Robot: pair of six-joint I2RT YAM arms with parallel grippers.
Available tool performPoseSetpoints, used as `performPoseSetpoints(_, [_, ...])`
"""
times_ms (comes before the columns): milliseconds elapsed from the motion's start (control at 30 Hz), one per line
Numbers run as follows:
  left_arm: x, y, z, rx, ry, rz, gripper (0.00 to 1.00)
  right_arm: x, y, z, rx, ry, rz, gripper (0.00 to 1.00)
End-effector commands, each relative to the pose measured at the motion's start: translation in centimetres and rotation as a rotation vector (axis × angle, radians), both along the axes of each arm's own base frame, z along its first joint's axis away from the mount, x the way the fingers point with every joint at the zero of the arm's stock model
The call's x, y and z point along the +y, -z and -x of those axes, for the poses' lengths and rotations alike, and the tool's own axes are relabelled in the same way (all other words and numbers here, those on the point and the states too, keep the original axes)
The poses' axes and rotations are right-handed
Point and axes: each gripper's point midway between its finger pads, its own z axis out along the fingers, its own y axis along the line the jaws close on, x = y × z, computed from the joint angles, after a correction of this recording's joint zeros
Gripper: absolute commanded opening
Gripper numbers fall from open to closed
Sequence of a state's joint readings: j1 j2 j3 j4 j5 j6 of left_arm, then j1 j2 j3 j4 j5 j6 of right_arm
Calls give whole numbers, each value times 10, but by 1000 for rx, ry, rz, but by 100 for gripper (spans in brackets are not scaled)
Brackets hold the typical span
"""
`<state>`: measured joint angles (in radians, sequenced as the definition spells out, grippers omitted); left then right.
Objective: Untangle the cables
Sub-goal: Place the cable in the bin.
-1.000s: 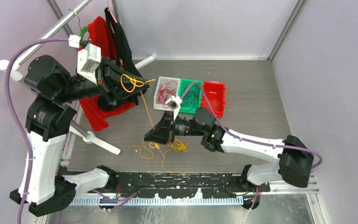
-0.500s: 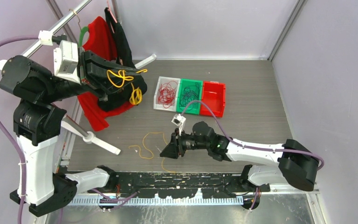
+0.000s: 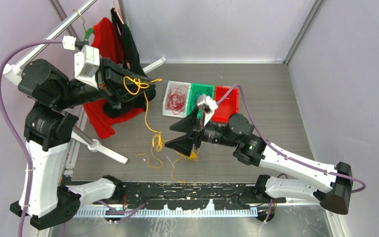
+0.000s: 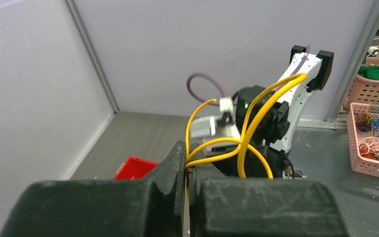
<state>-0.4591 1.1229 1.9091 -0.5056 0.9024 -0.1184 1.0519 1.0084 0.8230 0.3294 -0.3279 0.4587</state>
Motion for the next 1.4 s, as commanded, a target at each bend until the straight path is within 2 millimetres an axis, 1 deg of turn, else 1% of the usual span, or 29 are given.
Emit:
performPoseSetpoints(0, [4, -6, 8, -34, -1, 28, 0, 5, -55, 9, -131, -63, -104, 82])
performPoseSetpoints(67, [3, -5, 8, -25, 1, 31, 0, 12, -62, 5, -139, -61, -114, 78])
performPoseSetpoints(133, [3, -5, 8, -21, 4, 32, 0, 19, -68, 0, -139, -57, -122, 69])
performPoseSetpoints(200, [3, -4, 8, -20, 5, 32, 0, 26, -69, -4, -134, -58, -127, 66])
performPoseSetpoints(267, [3, -3, 8, -17, 6, 31, 0, 33, -66, -12, -139, -34, -108, 67])
performPoseSetpoints(300, [3, -3, 9, -14, 8, 31, 0, 34, -62, -19, -142, 0, -80, 70])
performPoseSetpoints(333, [3, -2, 9, -10, 10, 30, 0, 34, -58, -33, -143, 73, -53, 72])
performPoseSetpoints(400, [3, 0, 10, -10, 11, 30, 0, 31, -52, -46, -171, 145, -22, 77])
performPoseSetpoints(433, [3, 1, 10, -7, 12, 29, 0, 30, -52, -48, -188, 155, -24, 78])
performPoseSetpoints(467, [3, 2, 10, -5, 13, 29, 0, 30, -55, -45, -205, 139, -33, 78])
performPoseSetpoints(567, [2, 5, 8, 3, 10, 25, 0, 34, -63, -25, -247, 28, -61, 76])
performPoseSetpoints(633, [2, 8, 7, 10, 9, 23, 0, 37, -63, -18, -248, -14, -64, 70])
performPoseSetpoints(733, [1, 13, 5, 28, 7, 19, 0, 37, -63, -19, -241, -8, -64, 54])
performPoseSetpoints(800, [1, 18, 3, 42, 2, 15, 0, 34, -66, -20, -243, 6, -78, 41])
performPoseSetpoints(833, [0, 23, 1, 56, -2, 10, 0, 32, -65, -20, -243, 12, -84, 34])
performPoseSetpoints(867, [1, 25, 1, 60, -6, 9, 0, 30, -66, -20, -244, 20, -90, 25])
performPoseSetpoints(900, [-1, 32, -1, 77, -8, 2, 0, 28, -67, -20, -245, 25, -94, 19])
performPoseSetpoints(933, [-1, 37, -2, 88, -12, -3, 0, 26, -68, -19, -248, 26, -97, 17])
performPoseSetpoints(1000, [-1, 43, -5, 98, -21, -5, 0, 23, -65, -17, -252, 25, -92, 16])
performPoseSetpoints(1033, [-1, 44, -5, 100, -24, -5, 0, 22, -63, -16, -252, 23, -88, 18])
performPoseSetpoints(1067, [-1, 45, -6, 101, -25, -6, 0, 22, -60, -15, -251, 16, -81, 22])
performPoseSetpoints(1100, [-1, 45, -6, 103, -25, -5, 0, 22, -58, -13, -250, 5, -77, 33])
performPoseSetpoints(1133, [-1, 45, -6, 103, -25, -5, 0, 22, -55, -11, -245, -7, -71, 52])
performPoseSetpoints(1167, [-1, 44, -7, 105, -24, -5, 0, 22, -52, -8, -240, -21, -68, 66])
performPoseSetpoints(1200, [-1, 44, -7, 104, -25, -4, 0, 23, -49, -6, -239, -37, -64, 76])
performPoseSetpoints(1233, [-1, 44, -7, 106, -24, -4, 0, 23, -47, -2, -240, -55, -66, 79])
performPoseSetpoints(1267, [-2, 44, -8, 106, -24, -4, 0, 23, -47, 1, -240, -75, -73, 80])
performPoseSetpoints(1367, [-2, 44, -8, 109, -25, -6, 0, 25, -50, 12, -242, -139, -96, 81])
